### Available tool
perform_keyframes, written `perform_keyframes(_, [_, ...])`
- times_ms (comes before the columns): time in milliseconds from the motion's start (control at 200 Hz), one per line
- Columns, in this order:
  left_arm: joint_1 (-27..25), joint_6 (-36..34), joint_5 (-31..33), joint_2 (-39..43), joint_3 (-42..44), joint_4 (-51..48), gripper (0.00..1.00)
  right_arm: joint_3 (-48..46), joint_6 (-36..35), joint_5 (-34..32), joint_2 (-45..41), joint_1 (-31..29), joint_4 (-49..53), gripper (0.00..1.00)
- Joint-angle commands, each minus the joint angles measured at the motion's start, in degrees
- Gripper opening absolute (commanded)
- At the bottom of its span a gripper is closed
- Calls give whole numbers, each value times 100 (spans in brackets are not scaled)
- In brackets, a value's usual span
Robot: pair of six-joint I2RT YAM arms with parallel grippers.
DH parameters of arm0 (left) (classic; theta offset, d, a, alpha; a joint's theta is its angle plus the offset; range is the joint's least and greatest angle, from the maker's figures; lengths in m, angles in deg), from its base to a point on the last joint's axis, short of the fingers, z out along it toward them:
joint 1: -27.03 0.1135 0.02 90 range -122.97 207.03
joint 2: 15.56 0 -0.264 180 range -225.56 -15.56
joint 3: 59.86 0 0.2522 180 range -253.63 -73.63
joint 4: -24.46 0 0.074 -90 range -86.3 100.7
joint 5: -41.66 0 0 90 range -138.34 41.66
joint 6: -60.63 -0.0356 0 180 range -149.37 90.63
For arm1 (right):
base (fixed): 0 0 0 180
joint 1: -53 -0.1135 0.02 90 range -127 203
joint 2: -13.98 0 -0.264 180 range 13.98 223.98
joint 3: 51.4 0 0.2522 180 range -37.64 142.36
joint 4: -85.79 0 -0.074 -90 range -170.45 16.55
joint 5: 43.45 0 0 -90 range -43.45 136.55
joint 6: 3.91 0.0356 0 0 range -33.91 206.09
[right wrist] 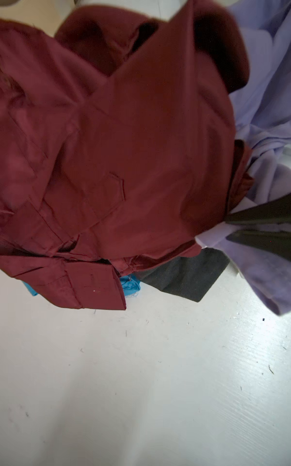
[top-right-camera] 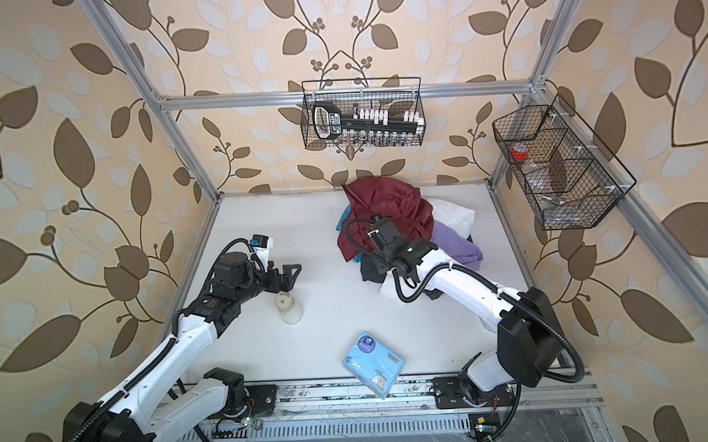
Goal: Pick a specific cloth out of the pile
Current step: 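Lift the lavender shirt high out of the pile with the right gripper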
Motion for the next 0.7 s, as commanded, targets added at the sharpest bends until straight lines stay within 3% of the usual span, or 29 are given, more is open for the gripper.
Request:
perform_keyframes(0, [-71, -114, -20, 149, -206, 15, 99, 500, -309, -464, -497, 113, 138, 0])
perform_keyframes(235, [-105, -114, 29, 209, -195, -2, 99, 1347, -761, -1079, -1149, 616, 81, 0])
perform_keyframes(500, [-142, -119, 58, 238, -196, 7, 99, 2172, -1426, -2102, -1456, 740, -518, 0])
perform_keyframes(695, [-153, -128, 92, 246, -197, -11, 99, 3219, -2214, -2220, -1427, 741, -1298, 0])
